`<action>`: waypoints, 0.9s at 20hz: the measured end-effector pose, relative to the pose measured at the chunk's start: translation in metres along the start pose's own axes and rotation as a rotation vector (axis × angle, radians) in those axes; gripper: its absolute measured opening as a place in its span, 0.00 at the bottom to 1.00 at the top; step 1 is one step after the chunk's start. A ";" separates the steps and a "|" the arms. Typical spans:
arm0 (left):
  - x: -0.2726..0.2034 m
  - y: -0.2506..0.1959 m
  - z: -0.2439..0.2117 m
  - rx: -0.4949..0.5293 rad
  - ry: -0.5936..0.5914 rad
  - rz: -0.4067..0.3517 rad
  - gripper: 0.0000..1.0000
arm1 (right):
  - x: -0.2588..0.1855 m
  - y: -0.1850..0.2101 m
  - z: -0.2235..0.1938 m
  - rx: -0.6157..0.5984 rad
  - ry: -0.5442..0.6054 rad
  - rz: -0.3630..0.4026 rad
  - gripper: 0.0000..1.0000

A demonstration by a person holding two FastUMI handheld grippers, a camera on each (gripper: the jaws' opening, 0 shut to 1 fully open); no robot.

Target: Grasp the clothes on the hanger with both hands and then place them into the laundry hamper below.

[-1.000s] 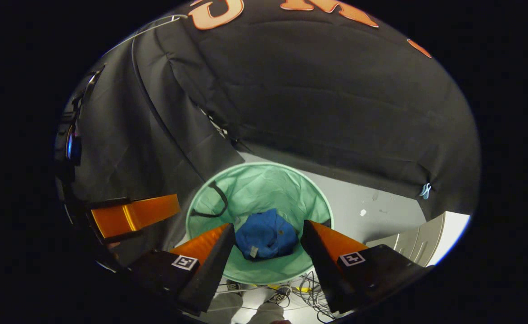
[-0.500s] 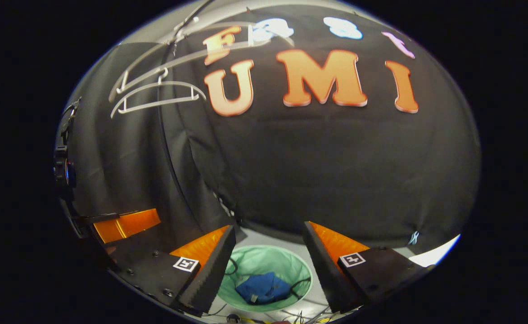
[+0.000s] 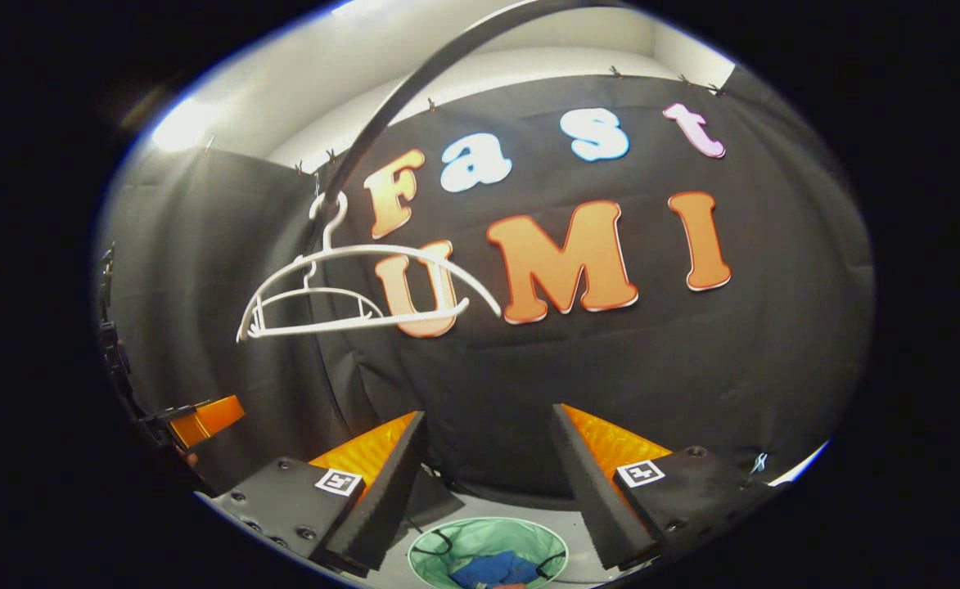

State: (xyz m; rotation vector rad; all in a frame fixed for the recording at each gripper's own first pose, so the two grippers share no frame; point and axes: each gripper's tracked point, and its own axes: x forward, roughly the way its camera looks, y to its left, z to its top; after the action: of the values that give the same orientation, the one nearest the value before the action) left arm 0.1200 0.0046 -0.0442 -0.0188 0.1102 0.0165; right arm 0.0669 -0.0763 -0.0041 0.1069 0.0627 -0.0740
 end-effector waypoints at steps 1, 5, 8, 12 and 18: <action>-0.003 0.002 0.006 0.000 -0.014 0.004 0.92 | -0.001 -0.002 0.007 -0.013 -0.019 -0.006 0.89; -0.006 -0.004 0.017 -0.023 -0.043 0.000 0.92 | -0.011 -0.001 0.028 -0.072 -0.067 -0.018 0.89; 0.000 -0.007 0.016 -0.009 -0.037 -0.009 0.92 | -0.012 0.008 0.028 -0.087 -0.067 -0.002 1.00; 0.003 -0.004 0.021 0.017 -0.052 0.000 0.92 | -0.009 0.017 0.025 -0.074 -0.050 0.011 1.00; 0.010 -0.008 0.024 0.032 -0.064 -0.031 0.92 | -0.005 0.019 0.030 -0.073 -0.060 -0.007 0.98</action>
State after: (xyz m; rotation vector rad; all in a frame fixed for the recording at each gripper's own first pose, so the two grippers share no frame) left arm 0.1327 -0.0031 -0.0209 0.0115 0.0456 -0.0159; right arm 0.0649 -0.0605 0.0275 0.0319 0.0053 -0.0814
